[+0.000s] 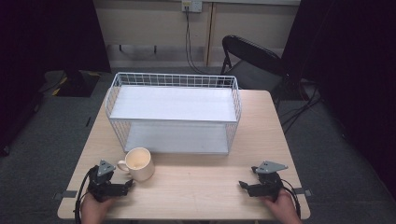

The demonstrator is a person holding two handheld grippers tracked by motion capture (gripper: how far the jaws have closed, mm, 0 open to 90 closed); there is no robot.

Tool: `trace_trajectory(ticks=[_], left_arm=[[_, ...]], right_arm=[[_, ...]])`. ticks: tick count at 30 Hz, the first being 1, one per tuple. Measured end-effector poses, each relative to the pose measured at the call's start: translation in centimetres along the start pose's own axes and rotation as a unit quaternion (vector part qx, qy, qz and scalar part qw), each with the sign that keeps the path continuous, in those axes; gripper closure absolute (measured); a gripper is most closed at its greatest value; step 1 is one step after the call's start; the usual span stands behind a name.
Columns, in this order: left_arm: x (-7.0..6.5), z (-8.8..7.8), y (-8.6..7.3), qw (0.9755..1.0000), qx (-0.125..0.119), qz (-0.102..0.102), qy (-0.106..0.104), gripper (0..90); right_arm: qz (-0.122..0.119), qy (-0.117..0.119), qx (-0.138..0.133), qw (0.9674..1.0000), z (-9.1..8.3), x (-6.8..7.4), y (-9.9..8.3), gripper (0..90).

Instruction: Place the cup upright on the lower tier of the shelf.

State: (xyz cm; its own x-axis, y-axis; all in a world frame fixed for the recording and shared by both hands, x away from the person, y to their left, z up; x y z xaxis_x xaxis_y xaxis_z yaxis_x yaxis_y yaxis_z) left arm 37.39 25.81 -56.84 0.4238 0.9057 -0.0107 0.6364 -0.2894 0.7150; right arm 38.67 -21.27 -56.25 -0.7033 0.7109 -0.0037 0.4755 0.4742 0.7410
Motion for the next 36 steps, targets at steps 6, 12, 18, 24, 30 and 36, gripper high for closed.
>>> trace_trajectory(ticks=[6, 12, 18, 24, 30, 36], left_arm=[[0.0, 0.1, 0.1, 0.9999, 0.002, -0.009, 0.005, 0.0], [0.0, 0.1, 0.2, 0.9996, 0.022, -0.013, 0.006, 0.0], [0.2, -0.5, 0.2, 0.9995, 0.018, -0.022, 0.015, 9.7], [-0.1, -1.0, 0.2, 0.9997, 0.018, -0.009, 0.011, 23.4], [-0.8, -1.4, 0.6, 0.9999, 0.012, 0.005, 0.006, 29.0], [-0.7, -2.2, 1.3, 0.9999, -0.013, -0.001, 0.008, 29.6]], right_arm=[[0.000, 0.000, 0.000, 1.0000, 0.0, 0.0, 0.0, 18.5], [0.000, 0.000, 0.000, 1.0000, 0.0, 0.0, 0.0, 18.5], [0.000, 0.000, 0.000, 1.0000, 0.0, 0.0, 0.0, 18.5], [0.000, 0.000, 0.000, 1.0000, 0.0, 0.0, 0.0, 18.5], [0.000, -0.001, 0.000, 1.0000, 0.0, 0.0, 0.0, 18.5], [0.000, 0.000, 0.000, 1.0000, 0.0, 0.0, 0.0, 18.5]])
Point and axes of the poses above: each handheld gripper's, and its own axes: z roughly forward along the jaws, y roughly out of its top, x roughly to its left, the point moved 9 cm from there along z, roughly forward along the jaws
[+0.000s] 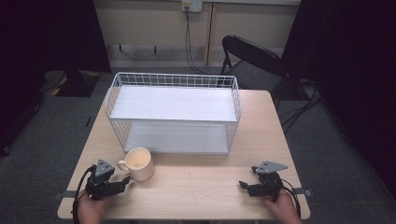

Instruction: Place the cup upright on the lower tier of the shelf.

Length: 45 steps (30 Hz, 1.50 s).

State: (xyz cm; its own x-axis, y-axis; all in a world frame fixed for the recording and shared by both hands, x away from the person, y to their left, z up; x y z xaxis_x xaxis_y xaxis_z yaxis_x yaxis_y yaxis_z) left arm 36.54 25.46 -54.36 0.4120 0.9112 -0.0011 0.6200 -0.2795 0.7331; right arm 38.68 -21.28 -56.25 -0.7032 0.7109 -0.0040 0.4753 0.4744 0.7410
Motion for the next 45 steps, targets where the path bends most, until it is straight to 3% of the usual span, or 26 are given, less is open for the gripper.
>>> trace_trajectory(ticks=[7, 10, 14, 20, 23, 26, 40, 45], left_arm=[[0.5, -0.4, 0.7, 0.9997, -0.021, -0.010, 0.012, 32.9], [1.0, -0.4, 1.0, 0.9996, -0.024, -0.004, 0.017, 36.0], [1.1, -0.3, 1.6, 0.9987, -0.039, -0.027, 0.020, 42.1], [1.4, -0.6, 2.1, 0.9981, -0.049, -0.025, 0.027, 48.0], [1.4, -0.6, 2.3, 0.9974, -0.052, -0.041, 0.028, 50.2], [1.4, -0.6, 2.4, 0.9968, -0.055, -0.053, 0.024, 51.2], [1.2, -0.6, 2.6, 0.9974, -0.047, -0.051, 0.018, 56.3], [1.5, -0.5, 2.8, 0.9964, -0.052, -0.064, 0.017, 57.8]], right_arm=[[0.000, 0.000, 0.000, 1.0000, 0.0, 0.0, 0.0, 18.5], [0.000, 0.000, 0.000, 1.0000, 0.0, 0.0, 0.0, 18.5], [0.000, -0.001, 0.000, 1.0000, 0.0, 0.0, 0.0, 18.4], [0.000, -0.001, 0.000, 1.0000, 0.0, 0.0, 0.0, 18.5], [0.000, 0.000, 0.000, 1.0000, 0.0, 0.0, 0.0, 18.5], [0.000, 0.000, 0.000, 1.0000, 0.0, 0.0, 0.0, 18.5], [0.000, 0.000, 0.000, 1.0000, 0.0, 0.0, 0.0, 18.5], [0.000, 0.000, 0.000, 1.0000, 0.0, 0.0, 0.0, 18.5]])
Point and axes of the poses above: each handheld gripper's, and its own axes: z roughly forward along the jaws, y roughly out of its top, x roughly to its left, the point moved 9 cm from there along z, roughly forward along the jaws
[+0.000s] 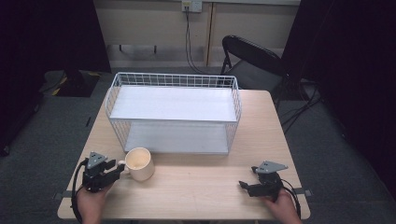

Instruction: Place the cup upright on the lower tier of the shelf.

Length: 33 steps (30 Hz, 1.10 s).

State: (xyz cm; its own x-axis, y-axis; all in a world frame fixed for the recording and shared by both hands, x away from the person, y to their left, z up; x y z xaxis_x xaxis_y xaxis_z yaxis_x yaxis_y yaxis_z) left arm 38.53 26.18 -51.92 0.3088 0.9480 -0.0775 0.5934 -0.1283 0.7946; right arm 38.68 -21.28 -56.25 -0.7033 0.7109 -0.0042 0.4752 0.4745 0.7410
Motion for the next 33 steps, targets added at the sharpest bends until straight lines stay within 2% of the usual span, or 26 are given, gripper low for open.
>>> trace_trajectory(ticks=[1, 3, 10, 15, 18, 23, 28, 30, 33], left_arm=[[-0.01, 0.10, 0.07, 1.0000, -0.001, -0.008, -0.002, 57.8], [0.06, 0.24, 0.06, 1.0000, 0.002, -0.008, -0.002, 57.8], [-0.16, 0.27, 0.14, 1.0000, 0.003, 0.006, -0.001, 63.8], [-0.42, 0.51, 0.04, 0.9999, 0.007, 0.005, -0.011, 66.9], [-0.43, 0.63, 0.14, 0.9999, 0.009, -0.004, -0.010, 68.0], [-0.49, 1.04, -0.04, 0.9997, 0.025, 0.001, -0.007, 70.5], [-0.36, 0.93, -0.06, 0.9994, 0.033, 0.001, -0.005, 76.8], [-0.35, 0.97, -0.11, 0.9993, 0.036, -0.009, -0.006, 77.9], [-0.35, 0.94, -0.13, 0.9990, 0.042, -0.012, -0.007, 80.7]], right_arm=[[0.000, 0.000, 0.000, 1.0000, 0.00, 0.00, 0.00, 18.5], [0.000, 0.000, 0.000, 1.0000, 0.00, 0.00, 0.00, 18.4], [0.000, -0.001, 0.000, 1.0000, -0.02, 0.00, -0.01, 18.4], [0.000, 0.000, 0.000, 1.0000, -0.01, 0.01, -0.01, 18.4], [0.000, -0.001, 0.000, 1.0000, -0.02, 0.00, -0.01, 18.4], [0.000, -0.001, 0.000, 1.0000, -0.03, 0.01, -0.02, 18.4], [0.001, -0.001, 0.000, 1.0000, -0.03, 0.02, -0.02, 18.4], [0.000, -0.001, 0.000, 1.0000, -0.03, 0.01, -0.02, 18.4], [0.001, -0.001, 0.000, 1.0000, -0.03, 0.01, -0.03, 18.4]])
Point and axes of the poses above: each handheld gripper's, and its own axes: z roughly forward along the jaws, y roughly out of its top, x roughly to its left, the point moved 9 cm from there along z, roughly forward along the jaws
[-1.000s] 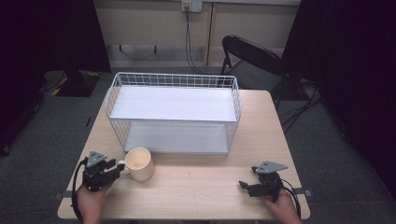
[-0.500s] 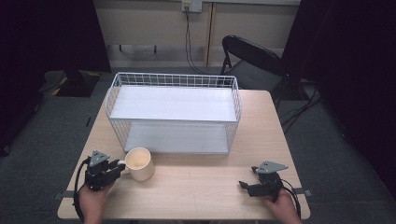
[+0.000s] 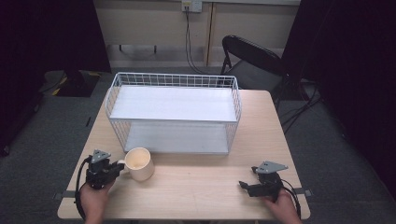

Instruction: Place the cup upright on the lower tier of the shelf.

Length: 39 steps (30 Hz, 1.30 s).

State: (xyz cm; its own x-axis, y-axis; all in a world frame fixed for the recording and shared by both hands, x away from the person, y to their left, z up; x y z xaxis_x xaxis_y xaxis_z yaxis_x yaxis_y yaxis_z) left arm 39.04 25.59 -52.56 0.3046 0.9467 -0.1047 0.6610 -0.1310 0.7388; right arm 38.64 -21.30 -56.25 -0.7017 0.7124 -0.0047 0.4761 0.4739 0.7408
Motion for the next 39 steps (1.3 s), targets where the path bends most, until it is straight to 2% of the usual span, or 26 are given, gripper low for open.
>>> trace_trajectory(ticks=[10, 18, 26, 39], left_arm=[[0.0, -0.2, 0.4, 0.9998, -0.005, 0.001, 0.020, 82.9], [0.0, -0.5, 0.5, 0.9997, -0.006, 0.005, 0.023, 84.7], [-0.3, -0.6, 0.7, 0.9998, -0.001, 0.006, 0.021, 85.1], [-1.8, -0.4, 1.9, 0.9998, 0.006, 0.013, 0.012, 85.2]], right_arm=[[0.000, 0.000, 0.000, 1.0000, 0.0, 0.0, 0.0, 18.4], [0.000, 0.000, 0.000, 1.0000, 0.0, 0.0, 0.0, 18.4], [0.000, 0.000, 0.000, 1.0000, 0.0, 0.0, 0.0, 18.4], [0.000, 0.000, 0.000, 1.0000, 0.0, 0.0, 0.0, 18.3]])
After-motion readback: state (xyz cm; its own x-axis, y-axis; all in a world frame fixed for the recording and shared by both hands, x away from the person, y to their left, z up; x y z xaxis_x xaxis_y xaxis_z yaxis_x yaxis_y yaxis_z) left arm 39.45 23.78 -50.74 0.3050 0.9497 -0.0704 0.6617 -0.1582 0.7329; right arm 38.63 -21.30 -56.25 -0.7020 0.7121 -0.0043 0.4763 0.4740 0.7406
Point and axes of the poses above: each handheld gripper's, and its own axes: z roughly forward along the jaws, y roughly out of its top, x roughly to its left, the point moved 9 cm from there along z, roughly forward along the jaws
